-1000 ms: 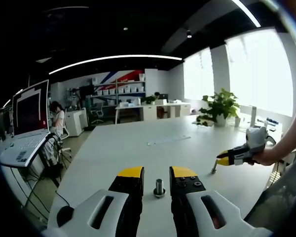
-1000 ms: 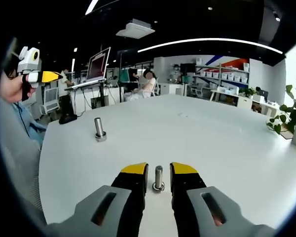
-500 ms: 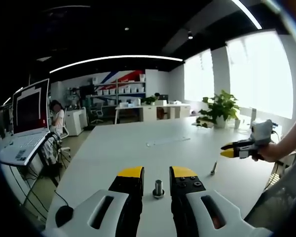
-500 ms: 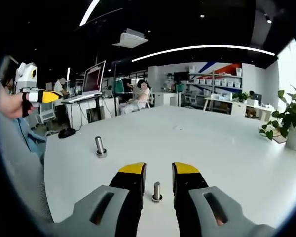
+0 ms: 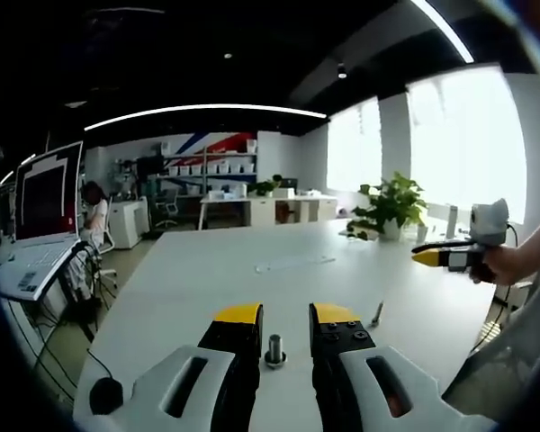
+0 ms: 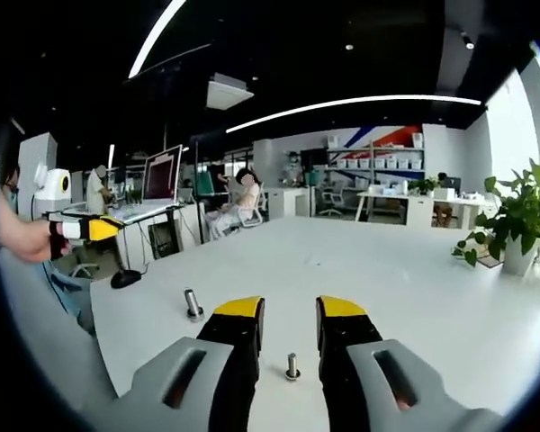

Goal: Place the washer onto the threaded stud by aligning its center hole with the stud, sliding it down to the base, and recovering from edge contact or off-axis alignment until the washer reaches the visible bottom stop.

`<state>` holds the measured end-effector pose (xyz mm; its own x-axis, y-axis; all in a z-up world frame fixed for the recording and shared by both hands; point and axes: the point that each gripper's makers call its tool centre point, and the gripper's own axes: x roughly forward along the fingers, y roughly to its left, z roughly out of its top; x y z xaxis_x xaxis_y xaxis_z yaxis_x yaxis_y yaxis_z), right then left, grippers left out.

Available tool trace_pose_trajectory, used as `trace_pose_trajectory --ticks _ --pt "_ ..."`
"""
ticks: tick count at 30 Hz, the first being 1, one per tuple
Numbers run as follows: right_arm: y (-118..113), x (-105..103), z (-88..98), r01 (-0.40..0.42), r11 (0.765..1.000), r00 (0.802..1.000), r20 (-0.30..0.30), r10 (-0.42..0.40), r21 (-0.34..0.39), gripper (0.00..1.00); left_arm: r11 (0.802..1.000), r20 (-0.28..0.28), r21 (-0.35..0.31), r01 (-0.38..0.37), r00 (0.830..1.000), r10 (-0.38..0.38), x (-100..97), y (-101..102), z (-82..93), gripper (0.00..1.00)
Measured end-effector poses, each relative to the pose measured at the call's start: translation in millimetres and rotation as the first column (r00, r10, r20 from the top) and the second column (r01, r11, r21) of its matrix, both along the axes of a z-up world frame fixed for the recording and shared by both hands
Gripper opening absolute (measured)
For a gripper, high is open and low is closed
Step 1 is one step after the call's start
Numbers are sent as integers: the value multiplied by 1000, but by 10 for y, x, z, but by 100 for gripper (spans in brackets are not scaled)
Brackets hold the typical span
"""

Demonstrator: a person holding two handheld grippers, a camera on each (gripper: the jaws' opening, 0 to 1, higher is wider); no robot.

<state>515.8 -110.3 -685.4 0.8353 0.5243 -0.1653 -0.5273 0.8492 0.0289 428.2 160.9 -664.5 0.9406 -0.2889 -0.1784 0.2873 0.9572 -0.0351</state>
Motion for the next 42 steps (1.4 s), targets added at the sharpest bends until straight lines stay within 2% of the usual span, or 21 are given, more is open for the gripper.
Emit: trace_pose_trajectory --ticks 7,13,15,18,20,23,26,30,32,33,35,38,42 --pt "112 -289 204 29 1000 1000 -3 -29 11 26 999 21 -39 -10 1000 11 -24 19 128 19" --pt "198 -433 285 53 999 999 4 -53 -4 27 1000 56 -30 10 998 -8 -47 -3 268 18" --pt "226 -517 323 69 998 998 9 -69 -12 27 998 62 -66 14 998 -10 -53 5 318 18" --pt "236 -607 383 91 996 996 14 -91 -22 28 996 53 -84 23 998 -18 -61 3 316 18" --pt "223 -661 462 112 994 993 32 -111 -18 28 990 47 -133 36 998 -30 -75 -18 350 18" --pt "214 -715 472 126 991 991 44 -124 -44 28 993 55 -110 41 998 -35 -75 -14 383 19" --pt "188 -763 428 142 988 989 49 -139 -62 28 989 61 -144 33 998 -25 -72 0 395 19" --pt "162 -792 406 153 984 988 50 -149 -95 29 991 72 -126 40 997 -31 -86 -27 373 19" --pt "144 -815 457 152 982 988 55 -147 -108 29 991 105 -112 67 993 -55 -102 -90 411 20" --pt "121 -823 486 151 982 988 61 -145 -110 30 993 116 -85 77 991 -67 -95 -121 426 20" --pt "71 -845 510 157 978 986 78 -148 -134 30 993 116 -82 90 990 -80 -96 -156 433 19" --pt "-34 -856 455 190 972 981 65 -183 -139 30 992 123 -91 91 989 -79 -104 -151 443 19" --pt "-51 -833 484 198 969 979 81 -188 -145 30 992 123 -92 84 990 -73 -108 -125 439 19"
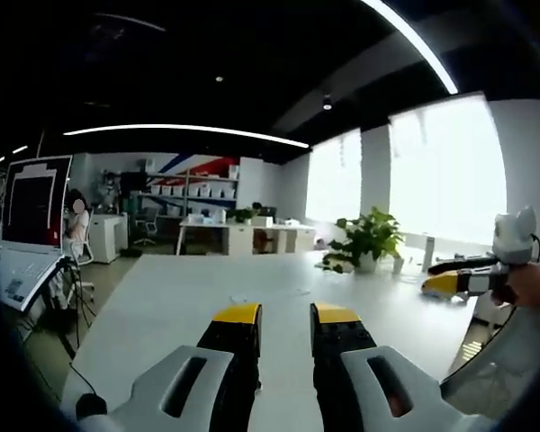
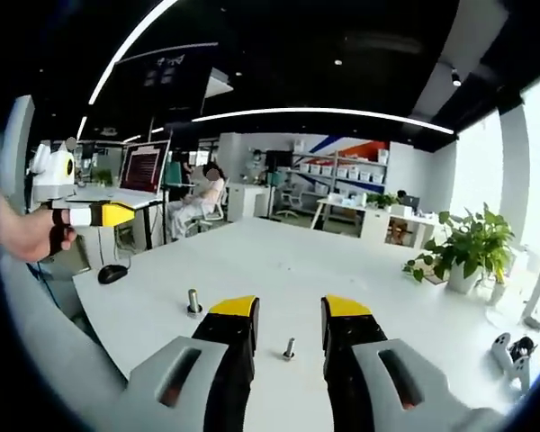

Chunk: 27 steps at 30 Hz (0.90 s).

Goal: Place the washer onto the threaded stud by aligning its center hole with the stud, sliding it down to the base, and recovering from edge contact or off-axis alignment until the washer reaches the visible bottom stop.

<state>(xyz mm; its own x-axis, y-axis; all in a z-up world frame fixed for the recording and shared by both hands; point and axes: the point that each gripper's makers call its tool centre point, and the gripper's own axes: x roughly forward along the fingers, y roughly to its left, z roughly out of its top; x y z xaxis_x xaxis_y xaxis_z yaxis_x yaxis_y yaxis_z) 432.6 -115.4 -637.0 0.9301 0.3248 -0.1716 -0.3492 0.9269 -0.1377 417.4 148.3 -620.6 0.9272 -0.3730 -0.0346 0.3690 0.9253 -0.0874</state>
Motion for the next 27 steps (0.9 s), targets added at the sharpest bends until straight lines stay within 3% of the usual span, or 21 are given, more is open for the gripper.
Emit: trace_pose_trajectory --ticks 9,27 --pt "-17 -2 -60 22 1000 1000 -12 -22 -6 31 999 -11 38 28 1000 -28 -7 -75 -73 19" --pt "-49 16 -181 41 999 997 -60 -41 7 32 999 -21 28 27 999 -27 -18 -53 -109 19"
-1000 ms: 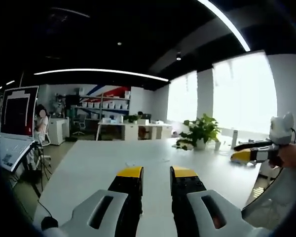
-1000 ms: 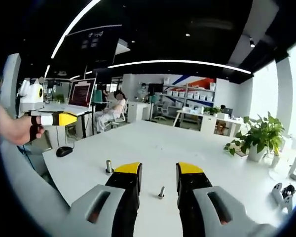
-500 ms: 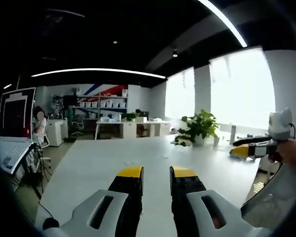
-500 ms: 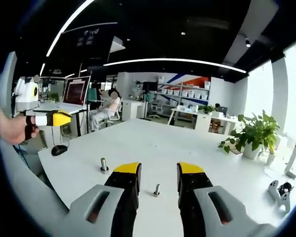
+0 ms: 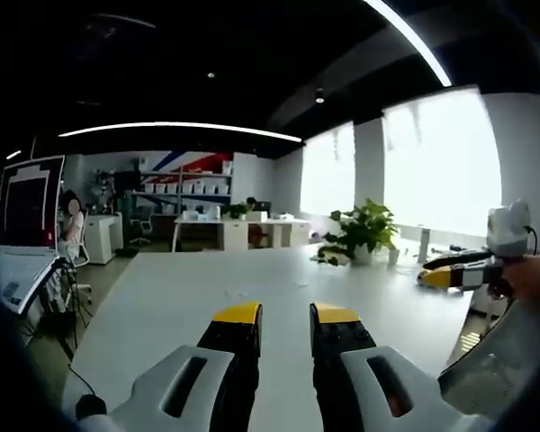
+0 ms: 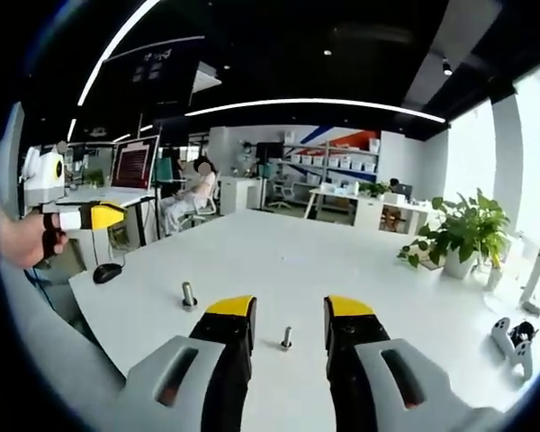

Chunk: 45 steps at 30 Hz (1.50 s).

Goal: Place the washer onto the threaded stud by aligning its center hole with the stud, sliding it down to the base, and recovering from edge contact or off-axis alignment until the washer reaches the visible bottom stop.

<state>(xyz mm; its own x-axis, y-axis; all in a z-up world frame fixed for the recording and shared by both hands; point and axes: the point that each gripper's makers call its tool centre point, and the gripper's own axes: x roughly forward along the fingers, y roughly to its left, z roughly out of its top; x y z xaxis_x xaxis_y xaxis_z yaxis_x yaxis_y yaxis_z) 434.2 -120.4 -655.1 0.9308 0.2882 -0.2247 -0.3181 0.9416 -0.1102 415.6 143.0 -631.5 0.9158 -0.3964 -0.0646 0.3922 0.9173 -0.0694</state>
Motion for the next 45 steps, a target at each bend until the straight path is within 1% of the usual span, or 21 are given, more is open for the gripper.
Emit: trace_pose_trajectory --ticks 5,11,15,20,21,22,24,26,28,31,34,36,39,42,43,45 --pt "16 -7 6 -6 1000 1000 2 6 -2 33 1000 -13 -7 -16 1000 16 7 44 -21 19" --pt "-30 1 21 12 1000 1000 8 -12 6 33 1000 -13 7 -2 1000 2 0 8 -32 19" --pt "-68 5 54 25 1000 999 21 -25 10 33 999 -7 -8 -31 999 31 9 91 -8 19" --pt "-127 29 111 46 999 998 45 -47 10 34 999 -10 6 -39 999 40 16 92 -26 19" --pt "-147 41 111 52 999 998 46 -53 7 34 998 3 20 -53 999 53 18 116 -5 18" --pt "-163 53 112 57 998 997 47 -57 4 34 998 10 13 -66 998 66 26 139 16 18" --pt "-219 67 138 80 997 995 58 -80 5 35 997 1 3 -75 997 75 49 172 1 18" --pt "-278 65 169 102 995 992 72 -103 16 35 996 -15 8 -86 996 86 50 197 -42 19" --pt "-323 75 162 119 992 991 65 -121 30 37 995 -11 8 -102 995 102 48 224 -36 20" --pt "-368 109 141 138 990 989 58 -139 19 38 991 6 24 -132 991 132 74 275 0 21" --pt "-415 119 133 158 987 985 60 -159 28 38 989 -14 49 -140 990 140 76 282 -65 21" --pt "-424 117 132 162 986 985 58 -164 30 39 987 -10 54 -151 988 151 74 304 -61 22" --pt "-417 123 175 160 986 984 77 -163 43 39 985 -2 43 -165 986 165 78 335 -30 22" --pt "-421 130 157 158 987 984 73 -160 40 40 985 -10 40 -168 986 169 82 343 -49 23" --pt "-409 125 158 154 986 985 73 -158 57 40 985 -15 41 -167 986 168 81 343 -64 23" --pt "-402 106 149 152 986 985 71 -156 62 40 986 -17 46 -163 986 164 70 329 -74 22"
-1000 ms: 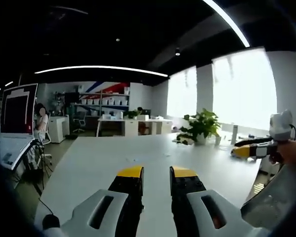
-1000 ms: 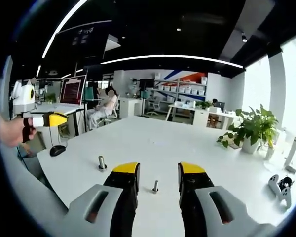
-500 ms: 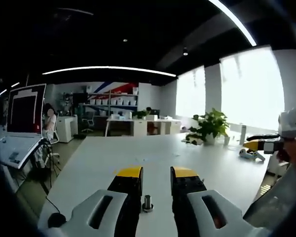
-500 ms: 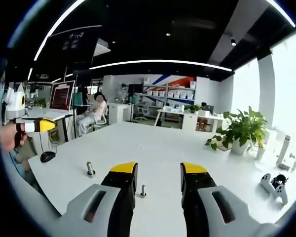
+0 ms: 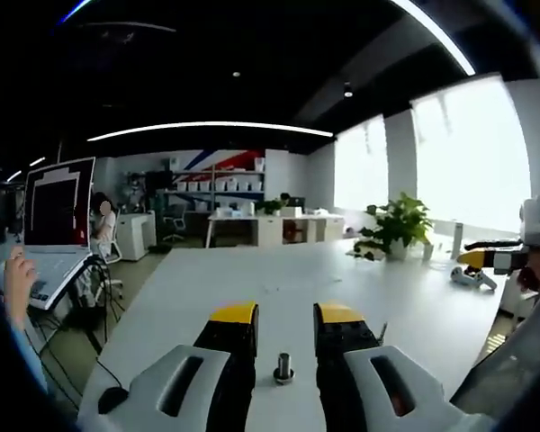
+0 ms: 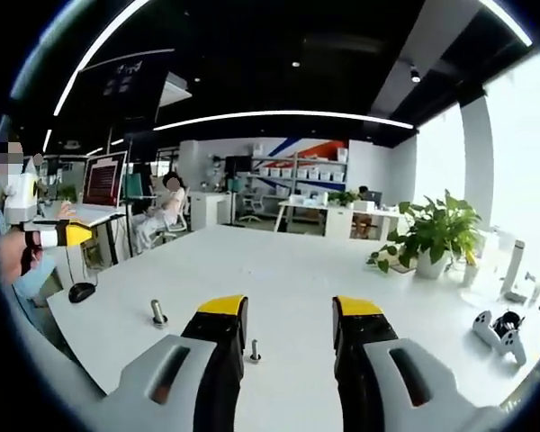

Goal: Place the washer onto the threaded stud by aligning its center hole with the stud, sliding it down to the base, and recovering from edge contact or off-axis alignment until the washer reaches the visible bottom stop.

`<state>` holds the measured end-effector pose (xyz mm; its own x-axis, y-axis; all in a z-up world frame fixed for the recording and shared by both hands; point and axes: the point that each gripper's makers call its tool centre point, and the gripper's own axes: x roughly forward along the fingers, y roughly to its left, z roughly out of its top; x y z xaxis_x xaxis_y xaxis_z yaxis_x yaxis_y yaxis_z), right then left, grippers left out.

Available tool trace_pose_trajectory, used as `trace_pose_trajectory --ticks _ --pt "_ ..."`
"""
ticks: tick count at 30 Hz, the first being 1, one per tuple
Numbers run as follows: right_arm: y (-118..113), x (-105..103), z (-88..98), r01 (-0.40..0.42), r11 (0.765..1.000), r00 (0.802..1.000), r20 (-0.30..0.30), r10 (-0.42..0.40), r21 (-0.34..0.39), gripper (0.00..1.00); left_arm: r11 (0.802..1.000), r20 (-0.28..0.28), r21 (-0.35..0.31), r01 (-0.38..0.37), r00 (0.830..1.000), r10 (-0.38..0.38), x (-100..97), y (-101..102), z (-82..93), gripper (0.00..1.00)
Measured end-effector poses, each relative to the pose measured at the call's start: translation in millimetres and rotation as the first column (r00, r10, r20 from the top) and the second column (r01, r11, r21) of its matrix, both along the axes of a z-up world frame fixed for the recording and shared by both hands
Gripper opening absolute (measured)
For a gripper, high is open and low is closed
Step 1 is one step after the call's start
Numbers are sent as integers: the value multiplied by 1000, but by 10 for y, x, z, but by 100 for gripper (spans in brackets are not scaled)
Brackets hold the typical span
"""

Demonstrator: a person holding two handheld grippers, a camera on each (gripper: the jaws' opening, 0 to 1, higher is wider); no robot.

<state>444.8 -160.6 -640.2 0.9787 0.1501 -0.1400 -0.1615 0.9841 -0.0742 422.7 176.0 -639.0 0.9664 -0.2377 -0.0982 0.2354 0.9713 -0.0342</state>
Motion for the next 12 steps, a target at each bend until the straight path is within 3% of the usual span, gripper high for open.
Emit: trace_pose_trajectory --ticks 4,12 --pt "29 3 27 -13 1000 1000 11 13 7 40 1000 -8 21 10 1000 -9 3 -22 -25 21" --pt "78 -5 16 -28 1000 1000 4 28 6 40 1000 -2 2 11 1000 -11 1 -17 -5 22"
